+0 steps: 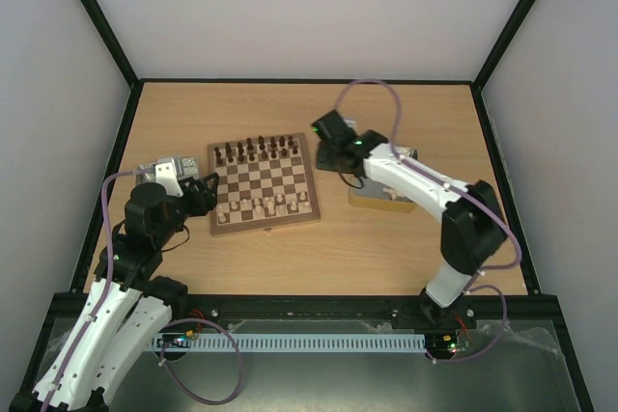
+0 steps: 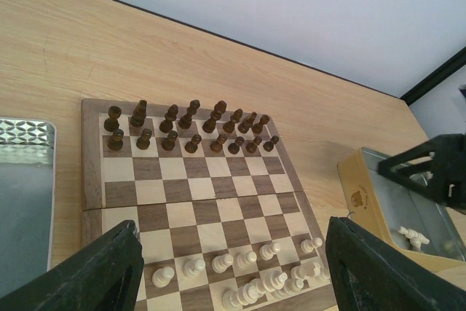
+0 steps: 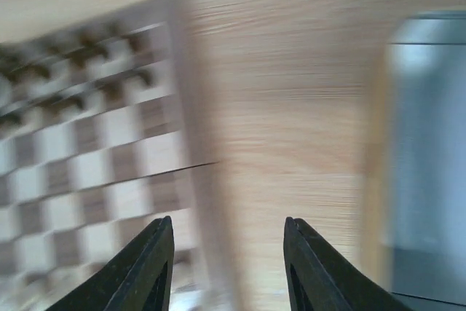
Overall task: Set up the chess pieces on the board
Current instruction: Adjust the storage box at the center of the board, then pick up the chess piece from the storage box.
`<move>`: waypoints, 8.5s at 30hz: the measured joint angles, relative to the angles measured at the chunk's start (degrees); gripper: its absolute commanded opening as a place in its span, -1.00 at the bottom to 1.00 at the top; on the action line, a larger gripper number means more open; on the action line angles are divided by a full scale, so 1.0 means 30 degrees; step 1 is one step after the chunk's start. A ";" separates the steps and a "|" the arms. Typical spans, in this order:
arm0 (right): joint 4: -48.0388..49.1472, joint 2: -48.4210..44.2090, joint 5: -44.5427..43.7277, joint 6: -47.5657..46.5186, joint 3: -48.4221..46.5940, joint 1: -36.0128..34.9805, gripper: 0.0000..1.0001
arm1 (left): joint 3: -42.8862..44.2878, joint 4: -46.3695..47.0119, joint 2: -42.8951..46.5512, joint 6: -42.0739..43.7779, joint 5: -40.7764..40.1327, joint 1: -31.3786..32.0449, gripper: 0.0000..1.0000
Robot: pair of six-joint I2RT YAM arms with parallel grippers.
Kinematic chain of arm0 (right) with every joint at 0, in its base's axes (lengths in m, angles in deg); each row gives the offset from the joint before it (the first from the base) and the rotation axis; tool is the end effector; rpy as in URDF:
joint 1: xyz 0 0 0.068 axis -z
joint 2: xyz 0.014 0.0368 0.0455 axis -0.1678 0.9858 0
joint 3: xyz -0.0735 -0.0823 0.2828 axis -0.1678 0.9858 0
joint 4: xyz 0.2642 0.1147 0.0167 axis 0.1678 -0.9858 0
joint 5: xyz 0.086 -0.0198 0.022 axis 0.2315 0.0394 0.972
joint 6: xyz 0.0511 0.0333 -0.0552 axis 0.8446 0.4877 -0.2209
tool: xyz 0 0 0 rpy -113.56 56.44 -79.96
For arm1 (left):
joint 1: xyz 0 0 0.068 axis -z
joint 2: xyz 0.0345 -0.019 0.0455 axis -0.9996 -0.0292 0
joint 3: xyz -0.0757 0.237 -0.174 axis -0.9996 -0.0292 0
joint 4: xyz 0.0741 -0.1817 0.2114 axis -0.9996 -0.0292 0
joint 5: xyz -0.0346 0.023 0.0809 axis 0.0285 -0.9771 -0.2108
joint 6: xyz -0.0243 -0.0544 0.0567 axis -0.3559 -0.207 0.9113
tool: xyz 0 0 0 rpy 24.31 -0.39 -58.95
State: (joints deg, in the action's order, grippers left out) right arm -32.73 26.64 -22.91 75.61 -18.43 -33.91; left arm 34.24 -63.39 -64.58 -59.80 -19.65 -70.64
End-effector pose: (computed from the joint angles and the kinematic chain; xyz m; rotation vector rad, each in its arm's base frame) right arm 0.3167 0.2958 0.2631 -0.0672 2.5984 0.4997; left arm 0.1572 -0.0521 0.3045 -0.1512 1.8823 -0.5777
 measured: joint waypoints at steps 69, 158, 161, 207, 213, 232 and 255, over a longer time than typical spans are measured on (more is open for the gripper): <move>0.5377 0.4058 0.1341 0.3417 0.1457 1.0608 -0.65 | 0.0000 0.0000 0.0000 0.0000 0.0007 -0.0015 0.41; 0.6535 0.0962 -0.0211 -0.3993 0.8072 0.8990 -0.57 | -0.0066 0.0015 -0.0539 0.0000 0.0321 -0.0015 0.42; 0.6980 0.1042 -0.0211 -0.3803 0.8072 0.9041 -0.54 | -0.0066 0.0015 -0.0539 0.0000 0.0313 -0.0015 0.42; 1.0586 -0.4437 0.6040 -0.4080 1.0091 0.9537 -0.93 | -0.0058 0.1173 -0.1297 -0.0998 0.3577 -0.0015 0.45; 1.1453 -0.5763 0.9041 -0.4146 1.0841 0.9537 -0.91 | -0.0058 0.2521 -0.2477 -0.2390 0.5967 -0.0015 0.46; 1.3049 -1.0142 1.2305 -0.1195 1.2808 0.9537 -0.89 | -0.0321 1.5074 -1.3559 -1.3376 0.9063 0.3585 0.48; 1.3690 -1.4090 1.3369 0.0678 1.3442 0.9537 -0.86 | 1.0367 2.3890 -2.6585 -2.9434 1.0411 0.7766 0.33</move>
State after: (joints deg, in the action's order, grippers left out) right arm 8.34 -15.63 17.20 77.64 21.90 -5.30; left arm 65.34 8.27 -144.33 -148.10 11.58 -47.34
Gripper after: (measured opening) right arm 0.097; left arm 0.677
